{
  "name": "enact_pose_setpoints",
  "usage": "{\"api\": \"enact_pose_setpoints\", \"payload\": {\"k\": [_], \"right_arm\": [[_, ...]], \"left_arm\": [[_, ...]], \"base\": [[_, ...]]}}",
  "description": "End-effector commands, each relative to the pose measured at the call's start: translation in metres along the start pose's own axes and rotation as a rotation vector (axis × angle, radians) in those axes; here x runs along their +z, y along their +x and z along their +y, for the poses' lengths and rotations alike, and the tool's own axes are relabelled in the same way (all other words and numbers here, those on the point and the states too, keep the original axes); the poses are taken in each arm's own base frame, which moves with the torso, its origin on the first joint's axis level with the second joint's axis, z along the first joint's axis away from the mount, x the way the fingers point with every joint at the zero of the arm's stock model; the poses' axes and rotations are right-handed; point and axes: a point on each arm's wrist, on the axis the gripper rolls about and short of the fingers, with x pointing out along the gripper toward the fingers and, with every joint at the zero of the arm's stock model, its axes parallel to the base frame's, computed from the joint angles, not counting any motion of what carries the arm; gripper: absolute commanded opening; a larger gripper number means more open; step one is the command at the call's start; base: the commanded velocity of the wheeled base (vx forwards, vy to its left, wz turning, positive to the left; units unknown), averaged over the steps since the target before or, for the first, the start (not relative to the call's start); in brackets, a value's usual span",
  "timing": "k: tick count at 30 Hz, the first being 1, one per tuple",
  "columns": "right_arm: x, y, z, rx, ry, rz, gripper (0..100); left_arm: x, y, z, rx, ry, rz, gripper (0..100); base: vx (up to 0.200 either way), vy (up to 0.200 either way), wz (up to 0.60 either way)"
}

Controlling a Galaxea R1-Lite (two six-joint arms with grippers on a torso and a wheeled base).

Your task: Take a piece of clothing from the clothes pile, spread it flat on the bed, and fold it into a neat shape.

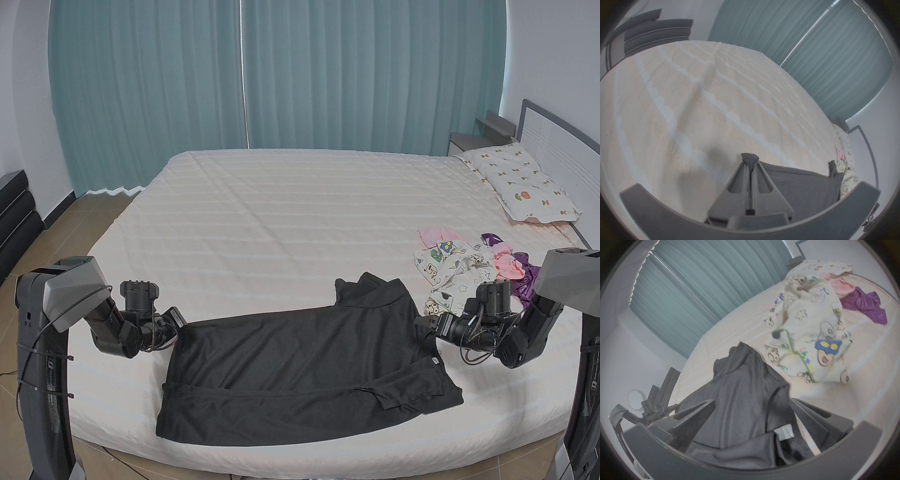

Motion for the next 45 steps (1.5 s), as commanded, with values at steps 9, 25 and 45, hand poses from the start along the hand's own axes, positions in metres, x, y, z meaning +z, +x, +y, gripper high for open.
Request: {"api": "enact_pose_setpoints", "payload": {"k": [9,25,45], "right_arm": [[0.036,0.056,0.03,0.023,-0.058,-0.039,100],[0.035,0.129,0.024,-0.057,-0.285,-0.087,100],[0.045,0.154,0.015,-0.038,-0.22,-0.159,0]], "left_arm": [[0.0,-0.02,-0.003,-0.016,-0.034,-0.01,0],[-0.003,-0.021,0.0,-0.008,-0.049,0.004,0],[-0.004,-0.02,0.0,-0.007,-0.052,0.005,0]], "base": [[0.0,0.0,0.0],[0.0,0.0,0.0],[0.0,0.0,0.0]]}}
